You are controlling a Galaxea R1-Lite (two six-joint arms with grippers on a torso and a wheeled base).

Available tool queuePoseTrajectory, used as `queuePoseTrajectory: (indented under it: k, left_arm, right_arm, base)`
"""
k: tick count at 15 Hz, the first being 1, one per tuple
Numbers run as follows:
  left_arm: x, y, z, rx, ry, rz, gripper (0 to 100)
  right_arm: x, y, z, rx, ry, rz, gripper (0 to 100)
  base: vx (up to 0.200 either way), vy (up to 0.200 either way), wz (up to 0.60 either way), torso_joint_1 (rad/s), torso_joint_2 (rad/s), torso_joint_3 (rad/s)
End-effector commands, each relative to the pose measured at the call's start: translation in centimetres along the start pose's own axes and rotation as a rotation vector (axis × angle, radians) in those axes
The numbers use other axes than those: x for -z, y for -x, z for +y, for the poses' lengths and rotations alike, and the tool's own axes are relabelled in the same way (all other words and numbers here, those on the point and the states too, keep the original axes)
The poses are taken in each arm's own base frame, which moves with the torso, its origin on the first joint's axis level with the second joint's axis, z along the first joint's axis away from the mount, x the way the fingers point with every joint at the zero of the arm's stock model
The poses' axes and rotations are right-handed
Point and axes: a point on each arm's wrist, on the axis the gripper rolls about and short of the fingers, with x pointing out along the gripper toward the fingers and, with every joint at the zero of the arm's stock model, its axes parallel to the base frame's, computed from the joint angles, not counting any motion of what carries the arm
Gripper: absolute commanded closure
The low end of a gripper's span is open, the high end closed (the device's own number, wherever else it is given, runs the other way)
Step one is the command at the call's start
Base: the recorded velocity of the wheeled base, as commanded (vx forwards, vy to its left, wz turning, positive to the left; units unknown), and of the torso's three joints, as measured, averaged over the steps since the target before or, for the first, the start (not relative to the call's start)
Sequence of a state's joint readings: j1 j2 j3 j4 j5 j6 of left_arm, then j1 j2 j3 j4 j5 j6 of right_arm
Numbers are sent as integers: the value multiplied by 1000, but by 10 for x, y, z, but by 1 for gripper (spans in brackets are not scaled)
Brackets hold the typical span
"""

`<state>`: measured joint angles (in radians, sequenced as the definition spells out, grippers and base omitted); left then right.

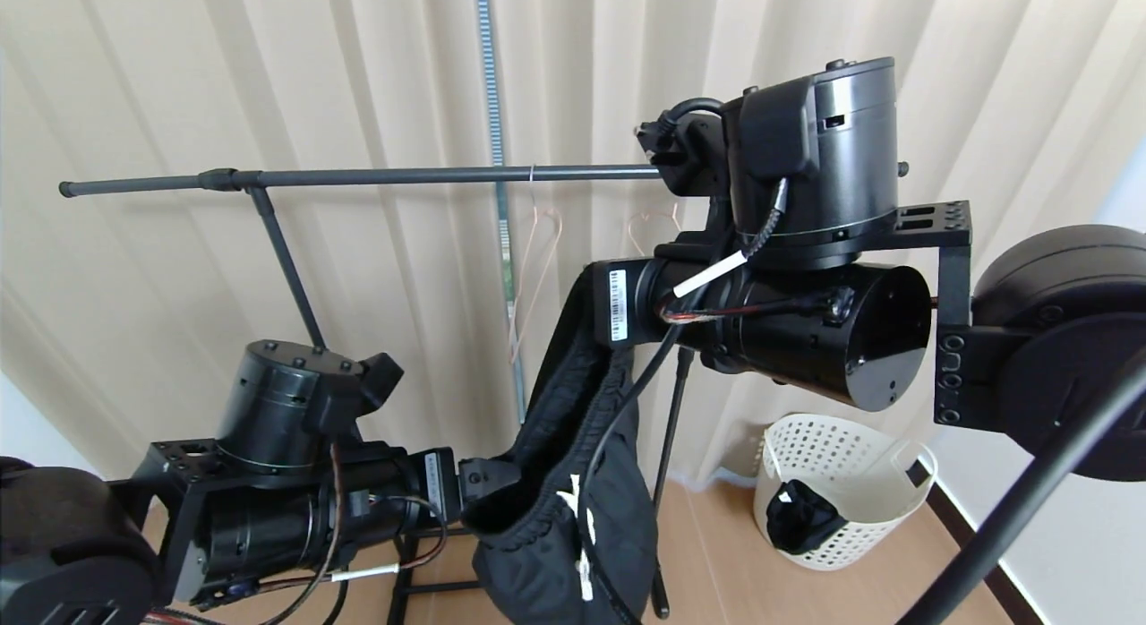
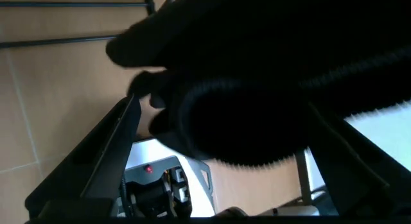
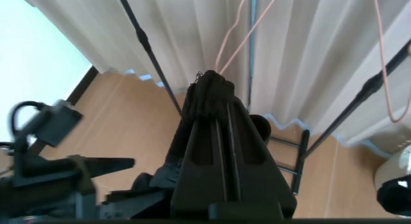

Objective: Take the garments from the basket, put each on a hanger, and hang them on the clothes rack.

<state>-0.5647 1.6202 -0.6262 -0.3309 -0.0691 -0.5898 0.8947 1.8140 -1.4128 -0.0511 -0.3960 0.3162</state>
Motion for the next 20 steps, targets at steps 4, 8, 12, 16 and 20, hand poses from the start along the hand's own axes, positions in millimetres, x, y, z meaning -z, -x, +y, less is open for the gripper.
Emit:
queuePoseTrajectory:
  k: [4, 8, 12, 16, 20]
  left_arm:
    - [14, -28, 1, -83, -21, 41, 0]
    - [21, -27, -2, -85, -39, 54, 0]
    - [23, -29, -1, -105, -46, 52, 100]
    - [25, -27, -6, -131, -65, 27, 100]
    - [9, -1, -13, -87, -91, -59, 100]
  right_arm:
    - [-7, 13, 12, -49, -41, -26, 100]
    - [-17, 24, 3, -38, -70, -57, 100]
    - [-34, 39, -14, -15, -107, -108, 100]
    - [-38, 53, -47, 64, -126, -127, 100]
    - [-13, 64, -71, 145, -61, -32, 100]
  base:
    - [0, 0, 0, 0, 0, 0]
    - [0, 0, 0, 0, 0, 0]
    - [0, 0, 0, 0, 0, 0]
    - [0, 0, 0, 0, 0, 0]
    - [0, 0, 0, 0, 0, 0]
